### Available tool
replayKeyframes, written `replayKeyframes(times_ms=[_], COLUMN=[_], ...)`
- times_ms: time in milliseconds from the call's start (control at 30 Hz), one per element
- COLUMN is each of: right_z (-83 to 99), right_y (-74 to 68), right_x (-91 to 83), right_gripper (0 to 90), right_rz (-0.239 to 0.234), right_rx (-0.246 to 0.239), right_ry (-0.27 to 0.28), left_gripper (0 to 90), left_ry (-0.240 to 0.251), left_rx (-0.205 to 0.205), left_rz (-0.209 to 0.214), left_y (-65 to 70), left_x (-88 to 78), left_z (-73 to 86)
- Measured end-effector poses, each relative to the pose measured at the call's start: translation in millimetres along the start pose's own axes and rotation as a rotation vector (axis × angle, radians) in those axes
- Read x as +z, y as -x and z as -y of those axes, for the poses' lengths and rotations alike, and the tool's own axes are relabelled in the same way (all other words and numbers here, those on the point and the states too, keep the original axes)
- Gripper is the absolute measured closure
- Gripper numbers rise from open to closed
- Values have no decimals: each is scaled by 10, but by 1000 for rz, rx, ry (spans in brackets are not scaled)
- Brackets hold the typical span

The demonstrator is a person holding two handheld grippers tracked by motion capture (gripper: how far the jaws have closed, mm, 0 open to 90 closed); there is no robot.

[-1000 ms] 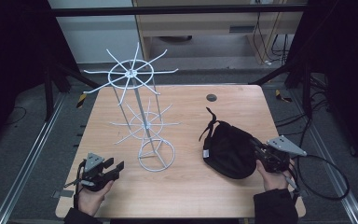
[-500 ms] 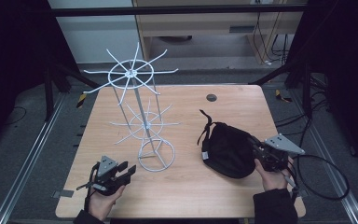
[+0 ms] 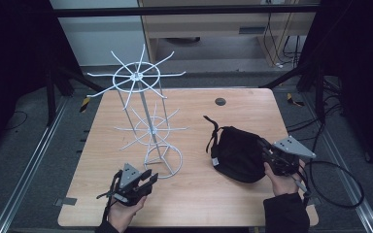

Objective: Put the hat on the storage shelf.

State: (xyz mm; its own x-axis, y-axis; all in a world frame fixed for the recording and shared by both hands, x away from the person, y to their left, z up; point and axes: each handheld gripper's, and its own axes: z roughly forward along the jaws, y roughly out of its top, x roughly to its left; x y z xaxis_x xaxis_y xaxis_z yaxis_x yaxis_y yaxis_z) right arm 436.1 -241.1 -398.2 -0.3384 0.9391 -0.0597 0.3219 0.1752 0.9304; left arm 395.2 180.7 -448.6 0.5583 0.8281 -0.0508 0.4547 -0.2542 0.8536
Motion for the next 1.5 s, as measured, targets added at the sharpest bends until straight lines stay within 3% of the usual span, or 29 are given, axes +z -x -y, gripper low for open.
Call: replayKeyframes(times_ms=[200,367,467,567,900,1300,1433,1500], right_z=[-35,-33,-33,-33,-47,-40,-46,-51], right_y=[-13,-25,-31,-43,-117,-159,-171,-189], right_x=[-30,-27,-27,-30,-23,16,10,-3], right_gripper=[841,841,841,841,841,842,841,841], right_rz=[-1,-3,-6,-12,-36,-57,-71,-95], right_rx=[-8,-14,-13,-16,-33,-32,-35,-32], right_ry=[10,10,12,13,20,19,26,37], left_gripper=[738,785,794,809,867,896,896,896], left_ry=[-17,-30,-29,-39,-33,-32,-47,-46], left_rx=[39,81,80,107,107,72,91,66], left_rz=[27,37,47,51,86,102,102,99], left_y=[187,369,422,492,743,816,823,831], left_x=[154,381,451,554,1022,1323,1405,1478], left_z=[-36,-59,-71,-103,-259,-324,-339,-358])
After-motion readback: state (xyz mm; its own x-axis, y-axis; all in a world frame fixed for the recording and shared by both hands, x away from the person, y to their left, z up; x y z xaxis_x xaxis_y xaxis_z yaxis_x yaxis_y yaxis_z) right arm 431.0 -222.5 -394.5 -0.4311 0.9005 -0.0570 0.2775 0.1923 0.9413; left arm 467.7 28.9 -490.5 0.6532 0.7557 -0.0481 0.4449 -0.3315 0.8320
